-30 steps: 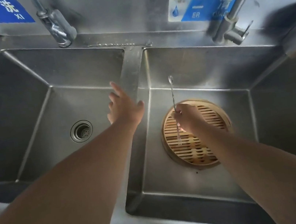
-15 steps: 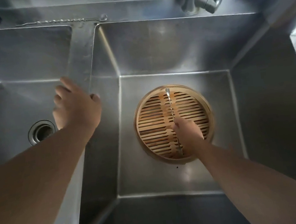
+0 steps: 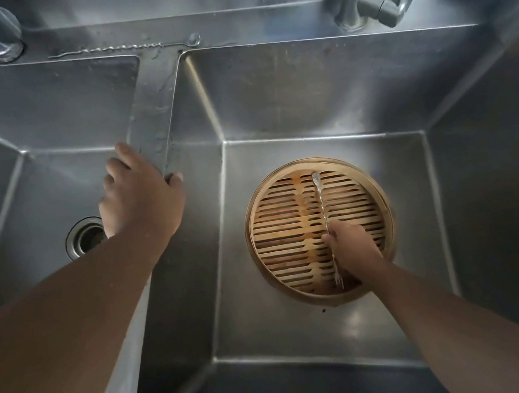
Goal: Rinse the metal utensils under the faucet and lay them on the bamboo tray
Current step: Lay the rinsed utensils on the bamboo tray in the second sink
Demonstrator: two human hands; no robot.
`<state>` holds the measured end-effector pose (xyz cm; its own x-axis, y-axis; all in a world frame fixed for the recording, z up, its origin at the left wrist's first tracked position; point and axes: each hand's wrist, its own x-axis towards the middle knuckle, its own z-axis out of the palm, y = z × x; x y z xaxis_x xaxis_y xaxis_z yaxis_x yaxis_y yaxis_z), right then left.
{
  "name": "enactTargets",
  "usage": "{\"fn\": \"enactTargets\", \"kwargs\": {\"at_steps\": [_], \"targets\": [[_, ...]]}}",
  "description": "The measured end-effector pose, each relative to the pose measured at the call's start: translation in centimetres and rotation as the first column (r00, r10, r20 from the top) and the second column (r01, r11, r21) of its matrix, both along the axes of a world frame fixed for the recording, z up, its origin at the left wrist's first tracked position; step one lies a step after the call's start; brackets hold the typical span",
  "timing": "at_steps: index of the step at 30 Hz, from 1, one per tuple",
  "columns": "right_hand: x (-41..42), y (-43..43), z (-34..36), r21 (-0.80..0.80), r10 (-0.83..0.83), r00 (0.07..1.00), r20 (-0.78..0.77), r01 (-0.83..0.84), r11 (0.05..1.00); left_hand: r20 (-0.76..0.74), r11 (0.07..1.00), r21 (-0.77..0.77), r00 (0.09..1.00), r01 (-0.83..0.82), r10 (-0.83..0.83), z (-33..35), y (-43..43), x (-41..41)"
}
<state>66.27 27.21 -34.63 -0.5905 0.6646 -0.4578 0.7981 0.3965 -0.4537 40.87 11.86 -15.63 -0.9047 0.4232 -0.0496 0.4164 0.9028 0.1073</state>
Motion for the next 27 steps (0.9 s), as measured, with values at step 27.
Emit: {"fn": "enactTargets", "kwargs": {"at_steps": [27], "targets": [[-0.46, 0.91, 0.3, 0.077, 0.075, 0.987, 0.141, -0.086, 0.993, 0.002, 1.0, 0.0, 1.0, 0.002, -0.002, 0.16, 0.01, -0.01]]}}
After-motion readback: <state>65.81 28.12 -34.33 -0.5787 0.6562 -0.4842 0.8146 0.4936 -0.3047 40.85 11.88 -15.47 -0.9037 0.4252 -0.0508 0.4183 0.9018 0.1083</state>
